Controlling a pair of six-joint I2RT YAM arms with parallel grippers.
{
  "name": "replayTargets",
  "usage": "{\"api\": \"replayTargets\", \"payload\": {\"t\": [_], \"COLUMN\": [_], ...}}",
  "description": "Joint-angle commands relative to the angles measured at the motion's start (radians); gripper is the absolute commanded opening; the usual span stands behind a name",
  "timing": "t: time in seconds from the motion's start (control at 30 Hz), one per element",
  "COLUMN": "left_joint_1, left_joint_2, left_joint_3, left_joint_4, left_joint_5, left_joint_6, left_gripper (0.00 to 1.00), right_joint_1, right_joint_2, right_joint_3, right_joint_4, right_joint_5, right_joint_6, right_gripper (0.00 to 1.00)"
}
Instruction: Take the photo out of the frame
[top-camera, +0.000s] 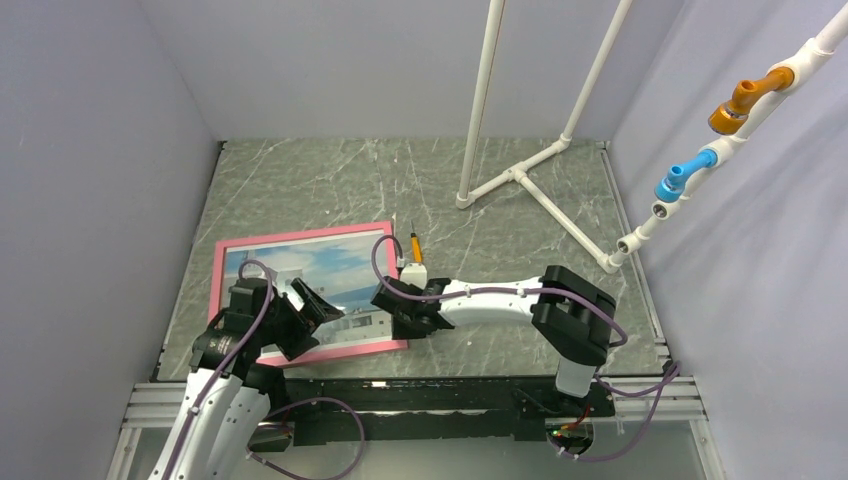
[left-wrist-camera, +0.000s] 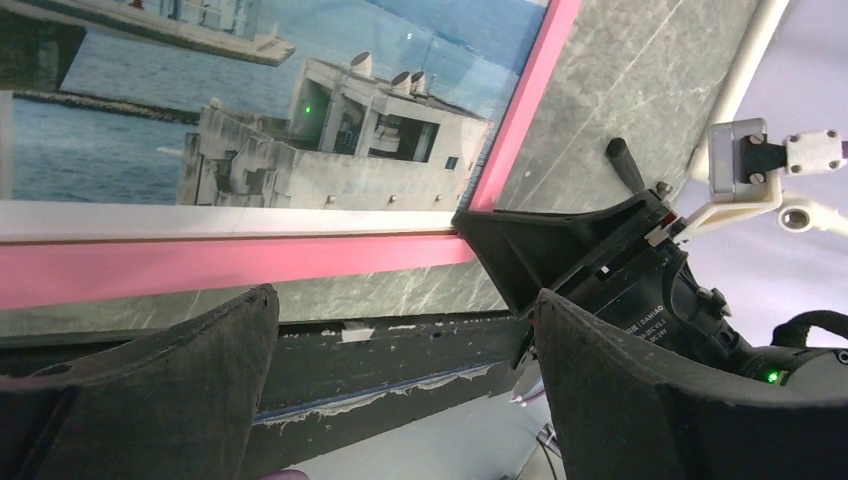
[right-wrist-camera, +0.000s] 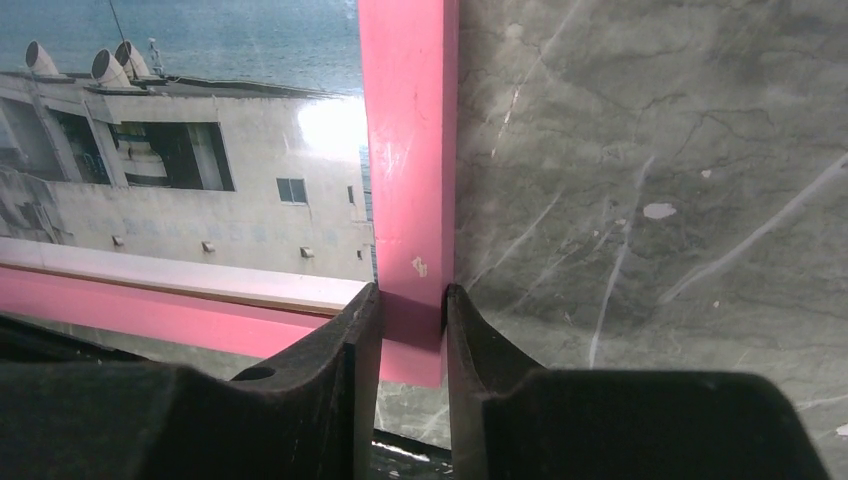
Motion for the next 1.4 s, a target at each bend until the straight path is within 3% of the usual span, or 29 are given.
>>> {"api": "replayTargets", "payload": {"t": [0.0,0.27,0.5,0.73,1.2,1.37], "left_joint_1": [0.004,0.004,0.004,0.004,0.004,0.005], "left_joint_2": [-0.015,-0.026,-0.104,-0.15,-0.151,-0.232], "left_joint_3": [0.038,0.059,0.024,-0.052,-0.268,-0.308], "left_joint_4": [-0.052,-0.116,-0.168,-0.115,0.302,0.338], "left_joint_5": [-0.031,0.05,0.025,0.007,-0.128,-0.222], "left_joint_6": [-0.051,-0.176,-0.304,-0.317,-0.328,-0.355], "left_gripper": [0.99,0.99,0.99,0.99,0.99,0.9], "right_joint_1": [0.006,-0.053,-0.144,-0.163,-0.189,-0.187], "right_joint_2": [-0.017,0.005,-0.041,-0.026,-0.046,-0.045], "right_joint_3": [-0.006,0.19,0.12,0.148,0.101,0.084], "right_joint_4": [-0.013,-0.151,0.063,0.084,0.164,0.192], "right_joint_5": [0.02,-0.028,-0.2,-0.265,-0.371,-0.39], "right_joint_6": [0.082,0.213,0.273,0.287,0.302,0.323], "right_gripper": [0.0,0.0,0.0,0.0,0.0,0.0]}}
